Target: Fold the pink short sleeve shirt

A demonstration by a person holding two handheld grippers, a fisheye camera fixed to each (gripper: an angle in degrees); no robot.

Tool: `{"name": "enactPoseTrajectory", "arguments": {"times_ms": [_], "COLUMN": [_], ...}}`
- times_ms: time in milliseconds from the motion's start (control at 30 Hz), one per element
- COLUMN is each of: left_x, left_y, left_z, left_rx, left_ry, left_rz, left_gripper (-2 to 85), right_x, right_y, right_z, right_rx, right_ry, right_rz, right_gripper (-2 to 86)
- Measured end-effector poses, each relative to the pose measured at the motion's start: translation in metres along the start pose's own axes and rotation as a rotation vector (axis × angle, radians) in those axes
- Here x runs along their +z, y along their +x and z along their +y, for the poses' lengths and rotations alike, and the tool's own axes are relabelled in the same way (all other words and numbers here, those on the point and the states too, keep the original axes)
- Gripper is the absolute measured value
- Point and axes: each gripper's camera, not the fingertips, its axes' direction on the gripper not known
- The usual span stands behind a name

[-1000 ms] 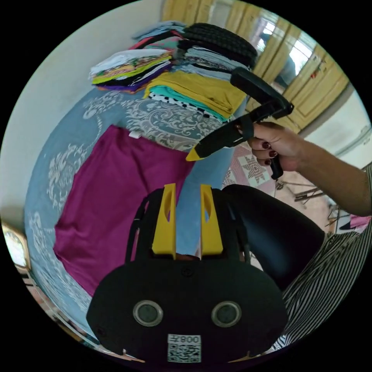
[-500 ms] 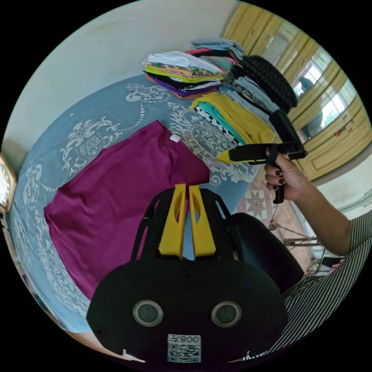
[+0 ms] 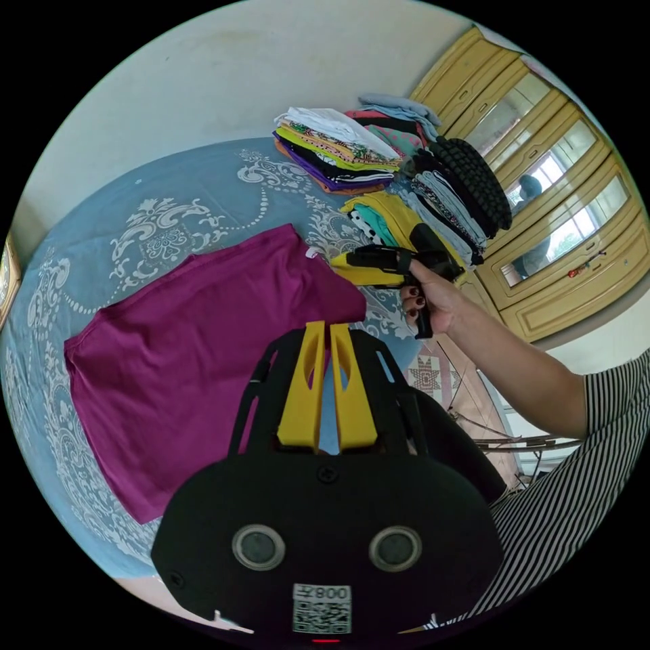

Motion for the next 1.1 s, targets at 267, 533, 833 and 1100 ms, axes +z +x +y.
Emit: {"name": "enactPoseTrajectory", "arguments": {"times_ms": [267,533,833,1100], "left_x": [0.006,-0.005,-0.031,-0.075], "left_y": [-0.006,-0.022,-0.052,-0.087], "left_z": [-0.006,-0.006,0.006,0.023], "left_rx": [0.015,0.033,0.04,0.054], "left_ry": [0.003,0.005,0.002,0.009], "left_rz": [0.029,0.033,0.061,0.074], "left_gripper": [1.2,1.2,1.2,1.1], "right_x": [0.025,0.06,0.097,0.146], "right_y": [0.021,0.022,0.003,-0.037], "right_z": [-0.039,-0.077,-0.114,-0.149], "right_rx": [0.044,0.057,0.058,0.036], "right_ry": [0.006,-0.007,-0.025,-0.071], "right_rz": [-0.008,0.003,0.018,0.075], "right_gripper": [9.3,9.8,10.4,8.9]}}
